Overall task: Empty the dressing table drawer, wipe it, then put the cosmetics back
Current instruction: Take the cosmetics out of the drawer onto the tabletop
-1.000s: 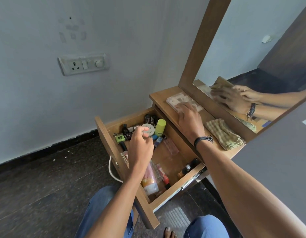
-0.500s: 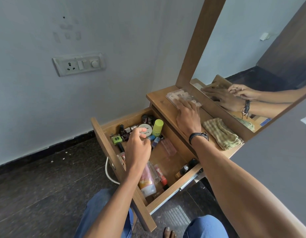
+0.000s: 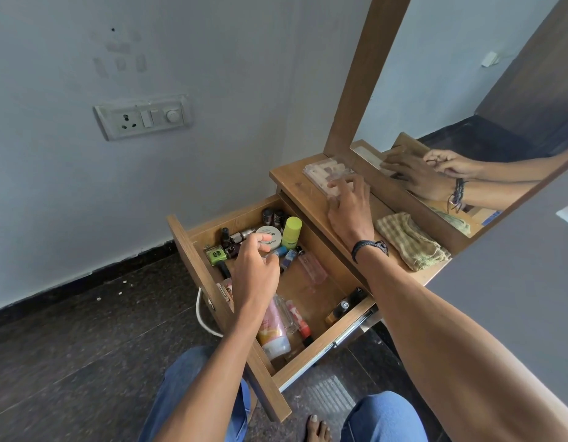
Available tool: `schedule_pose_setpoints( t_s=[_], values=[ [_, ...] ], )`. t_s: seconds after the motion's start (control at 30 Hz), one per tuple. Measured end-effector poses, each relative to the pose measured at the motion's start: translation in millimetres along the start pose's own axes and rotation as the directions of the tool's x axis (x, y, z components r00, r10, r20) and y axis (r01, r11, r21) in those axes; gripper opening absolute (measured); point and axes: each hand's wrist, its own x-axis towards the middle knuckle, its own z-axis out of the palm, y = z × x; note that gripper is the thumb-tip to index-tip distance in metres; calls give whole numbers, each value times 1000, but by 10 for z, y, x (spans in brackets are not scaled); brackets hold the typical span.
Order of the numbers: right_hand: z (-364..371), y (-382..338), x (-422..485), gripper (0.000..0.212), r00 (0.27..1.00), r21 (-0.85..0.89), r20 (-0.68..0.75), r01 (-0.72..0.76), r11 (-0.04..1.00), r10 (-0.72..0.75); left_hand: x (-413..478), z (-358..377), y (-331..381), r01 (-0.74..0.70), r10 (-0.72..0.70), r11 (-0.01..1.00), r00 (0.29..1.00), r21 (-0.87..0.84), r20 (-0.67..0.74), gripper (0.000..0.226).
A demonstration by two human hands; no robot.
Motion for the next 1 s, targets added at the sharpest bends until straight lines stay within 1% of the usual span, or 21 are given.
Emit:
schedule_pose_setpoints(
  t_s=[0.1, 0.17, 0.3, 0.4, 0.67, 1.0],
  values=[
    [18, -9, -7, 37, 997, -90, -63, -54, 994, 49, 3, 1, 8, 9, -9, 1000, 1000, 0, 3, 27],
    [17, -14, -3, 35, 996, -87, -59, -76, 993, 72, 6, 7, 8, 4, -4, 1000, 1000, 0, 4, 28],
    [6, -29, -16, 32, 999, -50, -29, -25, 998, 24, 15, 12, -3, 1, -1, 1000, 1000, -11, 6, 29],
    [-6, -35, -22, 33, 1000, -38, -13, 2, 999, -3, 14, 15, -7, 3, -3, 1000, 1000, -11, 9, 28],
    [15, 12, 14, 38, 1000, -5, 9, 15, 1000, -15, 6, 17, -3, 12, -11, 1000, 1000, -12, 16, 26],
    [106, 136, 102, 40, 999, -39, 50, 13, 999, -12, 0, 9, 12, 7, -7, 1000, 1000, 5, 18, 27]
  ],
)
